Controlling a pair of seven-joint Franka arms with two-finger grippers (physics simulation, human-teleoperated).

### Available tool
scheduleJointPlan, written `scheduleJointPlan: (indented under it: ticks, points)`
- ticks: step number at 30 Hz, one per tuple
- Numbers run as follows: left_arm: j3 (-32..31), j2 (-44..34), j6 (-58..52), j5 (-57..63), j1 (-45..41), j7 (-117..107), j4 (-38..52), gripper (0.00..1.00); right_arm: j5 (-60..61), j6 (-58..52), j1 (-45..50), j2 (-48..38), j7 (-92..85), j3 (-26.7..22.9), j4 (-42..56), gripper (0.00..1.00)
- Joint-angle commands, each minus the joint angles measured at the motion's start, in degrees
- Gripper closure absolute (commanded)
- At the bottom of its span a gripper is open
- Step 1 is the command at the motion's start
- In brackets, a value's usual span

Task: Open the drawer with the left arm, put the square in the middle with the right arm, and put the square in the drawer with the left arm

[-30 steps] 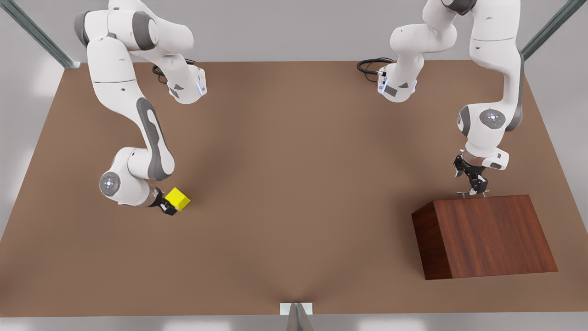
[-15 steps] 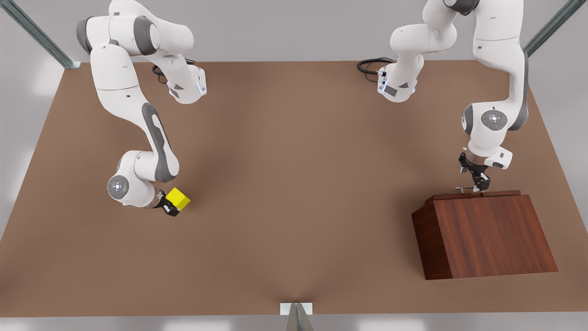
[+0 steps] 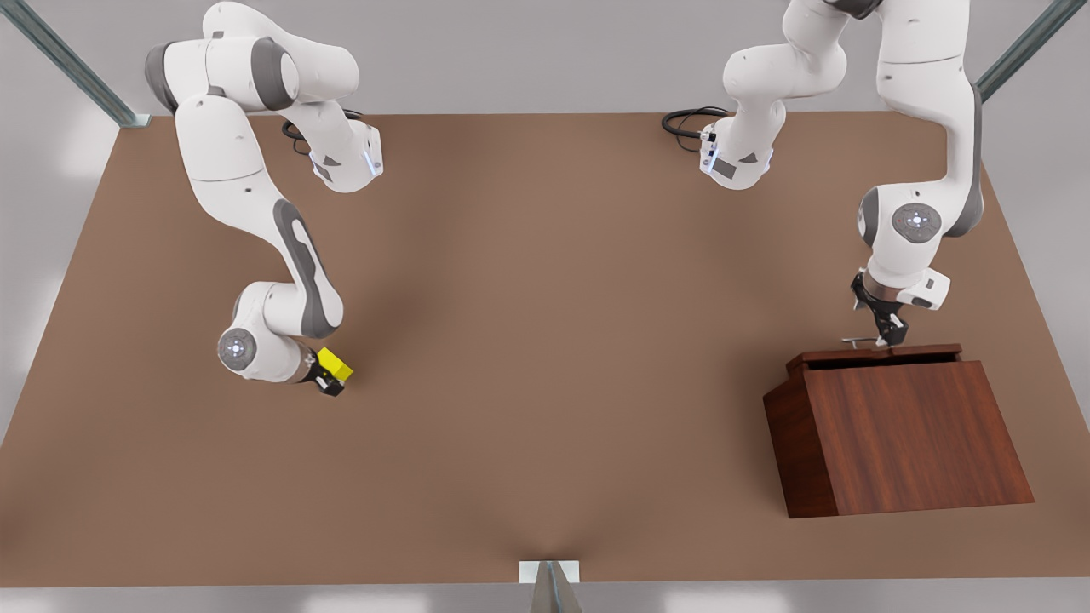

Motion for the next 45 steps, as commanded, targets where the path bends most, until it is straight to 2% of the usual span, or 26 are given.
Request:
scheduleJointPlan:
  ticks: [1,4,6,14,16,17,25,31,33,39,45]
  points:
    - [0.03,-0.04,-3.17,0.14,0.60,-0.34,-0.03,0.00,0.11,0.56,-0.14,0.12,-5.29,0.10,0.22,0.00]
    - [0.03,-0.21,-3.96,0.32,0.60,-0.34,0.06,0.00,0.20,0.65,-0.05,0.12,-5.38,0.27,0.66,0.00]
    - [0.03,-0.65,-4.84,0.32,0.60,-0.34,0.06,0.00,0.20,0.65,-0.31,-0.14,-6.52,2.12,0.66,0.00]
    - [0.03,-1.00,-6.68,1.81,0.60,-0.34,0.06,0.00,0.29,2.32,-1.46,0.39,-12.41,2.12,0.75,0.00]
    - [0.03,-1.00,-6.68,1.90,0.60,-0.34,0.15,0.00,0.38,3.55,-1.28,0.47,-12.77,2.12,0.66,0.34]
    - [0.03,-1.00,-6.59,1.99,0.60,-0.34,0.15,0.00,0.38,3.55,-1.28,0.47,-12.77,2.12,0.66,0.38]
    - [-0.06,-2.58,-7.47,3.04,0.60,-0.34,0.33,0.00,0.29,2.50,-1.10,-0.23,-12.15,3.26,2.16,0.38]
    - [-0.14,-2.32,-8.70,3.04,0.51,-0.69,0.15,0.00,0.03,-3.39,0.03,-0.58,-6.98,3.53,5.84,0.36]
    - [-0.23,-2.32,-9.76,3.04,0.51,-0.69,0.15,0.00,0.03,-7.87,1.18,-0.58,-1.62,3.70,8.92,0.36]
    - [-0.50,-3.38,-15.12,3.04,0.16,-0.60,0.15,0.00,0.02,-12.36,5.48,-1.28,29.15,11.79,16.31,0.36]
    - [-0.67,-3.82,-18.90,3.04,0.07,-0.51,0.24,0.00,0.64,-12.44,17.43,2.14,53.66,11.79,24.65,0.36]
